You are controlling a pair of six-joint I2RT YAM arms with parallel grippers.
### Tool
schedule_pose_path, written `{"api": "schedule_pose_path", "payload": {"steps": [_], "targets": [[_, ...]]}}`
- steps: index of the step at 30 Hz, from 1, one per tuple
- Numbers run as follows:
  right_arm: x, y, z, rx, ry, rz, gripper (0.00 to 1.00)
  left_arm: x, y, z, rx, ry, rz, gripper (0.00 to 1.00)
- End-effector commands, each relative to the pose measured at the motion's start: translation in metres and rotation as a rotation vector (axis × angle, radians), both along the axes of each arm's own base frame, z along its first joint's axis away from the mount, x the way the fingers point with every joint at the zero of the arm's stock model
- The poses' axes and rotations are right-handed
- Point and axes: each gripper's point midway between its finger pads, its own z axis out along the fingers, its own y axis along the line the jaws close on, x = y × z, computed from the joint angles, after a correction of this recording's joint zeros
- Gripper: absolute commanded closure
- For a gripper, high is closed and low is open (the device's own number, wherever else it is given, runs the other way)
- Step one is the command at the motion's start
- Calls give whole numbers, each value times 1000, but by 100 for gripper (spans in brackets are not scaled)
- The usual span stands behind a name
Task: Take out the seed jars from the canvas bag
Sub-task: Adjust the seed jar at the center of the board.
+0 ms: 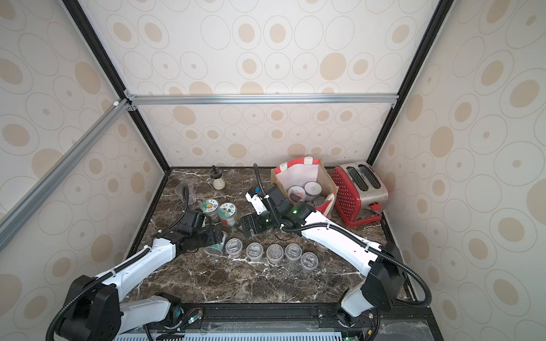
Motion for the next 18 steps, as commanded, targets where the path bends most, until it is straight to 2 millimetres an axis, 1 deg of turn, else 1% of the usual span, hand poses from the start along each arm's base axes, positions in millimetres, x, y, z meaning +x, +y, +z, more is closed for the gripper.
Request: {"api": "schedule_pose_path", "payload": {"steps": [1, 6, 11, 16, 18], "targets": [[-3, -6, -1, -7, 24, -6, 0, -2, 1, -12, 47, 9, -12, 5], [-2, -8, -4, -14, 29, -7, 0, -9, -2, -21, 65, 27, -19, 6], [0, -7, -6, -11, 36, -6, 0, -18, 0, -31, 77, 50, -12, 6], [0, -6, -9, -10, 50, -2, 0, -25, 1, -37, 79, 60, -2, 4], [0, -6, -10, -8, 54, 0, 0, -27, 2, -38, 82, 62, 0, 6]]}}
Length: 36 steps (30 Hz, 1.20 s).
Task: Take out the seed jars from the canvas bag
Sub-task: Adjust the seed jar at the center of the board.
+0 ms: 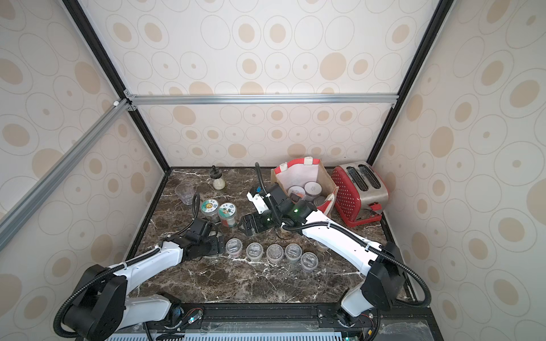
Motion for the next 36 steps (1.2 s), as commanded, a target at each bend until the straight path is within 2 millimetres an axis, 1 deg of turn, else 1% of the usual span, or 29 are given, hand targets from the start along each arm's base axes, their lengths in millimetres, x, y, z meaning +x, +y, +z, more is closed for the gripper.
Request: {"api": "schedule_pose_path", "payload": {"steps": [1, 3, 5, 9, 12, 14, 16, 18, 20, 23, 26, 28, 31, 36], "targets": [[-1, -3, -10, -16, 38, -1, 0, -1, 4, 1, 17, -13, 28, 8], [-1, -2, -10, -13, 43, -1, 0, 0, 4, 5, 11, -27, 31, 13], [-1, -1, -11, -7, 54, 1, 0, 3, 3, 16, 2, -60, 33, 18], [-1, 3, -11, 12, 87, 4, 0, 9, 2, 43, -7, -128, 38, 19], [1, 8, -10, 32, 126, 2, 0, 14, -3, 71, -35, -204, 24, 21], [3, 12, -5, 57, 160, 4, 0, 17, -14, 94, -70, -278, -19, 22], [6, 17, 2, 97, 191, 3, 0, 19, -33, 120, -117, -369, -93, 23], [9, 22, 11, 148, 221, 12, 0, 18, -52, 145, -167, -467, -169, 25], [12, 25, 19, 192, 257, 17, 0, 14, -67, 167, -203, -559, -225, 26], [14, 26, 28, 234, 281, 27, 0, 9, -83, 191, -244, -681, -297, 27], [14, 24, 34, 245, 288, 29, 0, 2, -96, 212, -293, -797, -353, 27], [17, 20, 37, 250, 287, 20, 0, -2, -103, 221, -316, -856, -387, 27], [19, 17, 41, 270, 294, 20, 0, -7, -112, 226, -324, -901, -432, 27], [15, 25, 49, 335, 330, 76, 0, -7, -125, 222, -319, -898, -480, 27]]}}
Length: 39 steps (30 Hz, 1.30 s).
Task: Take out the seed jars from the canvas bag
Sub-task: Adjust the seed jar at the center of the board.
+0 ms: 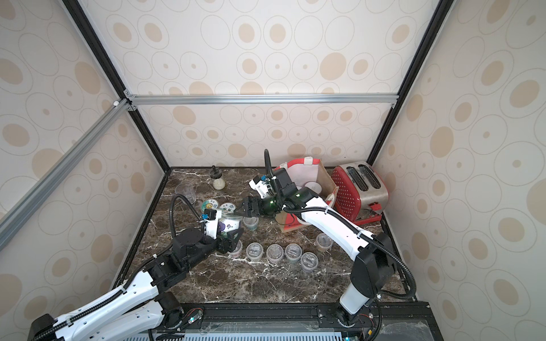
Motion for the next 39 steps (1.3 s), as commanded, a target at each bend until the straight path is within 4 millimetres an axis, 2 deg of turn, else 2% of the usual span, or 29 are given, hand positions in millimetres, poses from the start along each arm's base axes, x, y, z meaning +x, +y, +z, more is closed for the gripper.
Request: {"api": "schedule_pose_path", "payload": {"steps": [1, 9, 14, 20, 22, 25, 29, 32, 35, 39], "targets": [[-4, 10, 14, 87, 28, 51, 0, 3, -12, 32, -42, -115, -36, 27], [-15, 24, 2, 112, 96, 139, 0, 2, -19, 32, -39, -120, -53, 27], [-26, 28, -16, 46, 111, 185, 0, 1, -23, 32, -42, -118, -72, 27], [-34, 38, -18, 9, 93, 230, 1, 0, -25, 31, -43, -115, -80, 27], [-33, 38, -19, 11, 91, 232, 3, 0, -24, 32, -44, -117, -77, 27], [-35, 39, -20, 14, 96, 241, 13, 0, -24, 30, -42, -114, -78, 26], [-34, 39, -20, 14, 90, 236, 22, 0, -23, 31, -50, -110, -67, 18], [-30, 38, -22, 8, 77, 217, 23, 6, -10, 31, -45, -95, 10, 2], [-20, 37, -30, -28, 48, 173, 23, 14, 15, 26, 5, -71, 150, 2], [3, 30, -52, -123, 2, 93, 23, 9, 35, 37, -30, -77, 217, 2]]}}
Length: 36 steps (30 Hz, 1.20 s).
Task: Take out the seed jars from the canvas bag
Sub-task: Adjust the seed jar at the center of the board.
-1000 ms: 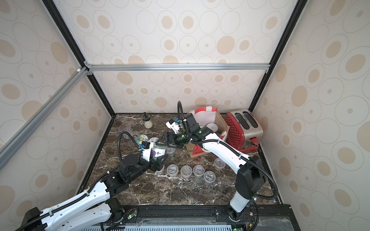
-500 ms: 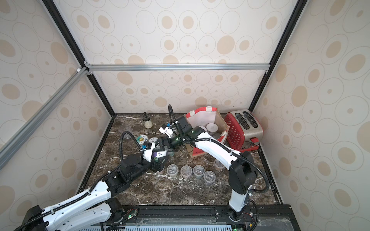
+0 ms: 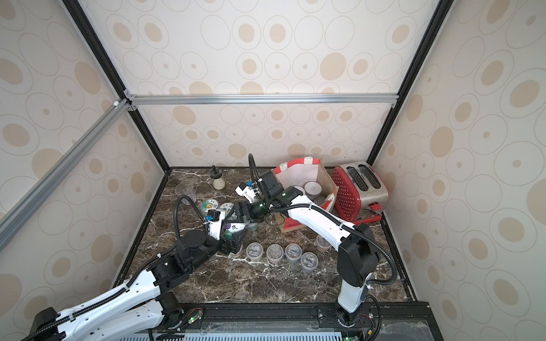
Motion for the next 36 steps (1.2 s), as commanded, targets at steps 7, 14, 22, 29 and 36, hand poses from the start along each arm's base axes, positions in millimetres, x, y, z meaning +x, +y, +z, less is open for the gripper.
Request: {"api": "schedule_pose_path", "payload": {"steps": [7, 14, 22, 29, 36], "targets": [[43, 6, -46, -133, -63, -117, 23, -3, 51, 46, -105, -37, 219, 2], [39, 46, -53, -118, -167, -69, 23, -18, 74, 119, -241, -138, 249, 2], [22, 103, -52, -131, -396, 27, 24, -39, 98, 196, -316, -281, 244, 2], [21, 134, -96, -334, -632, 82, 23, -39, 103, 194, -318, -278, 262, 2], [33, 131, -119, -472, -760, 75, 11, -40, 109, 190, -310, -265, 291, 2]]}}
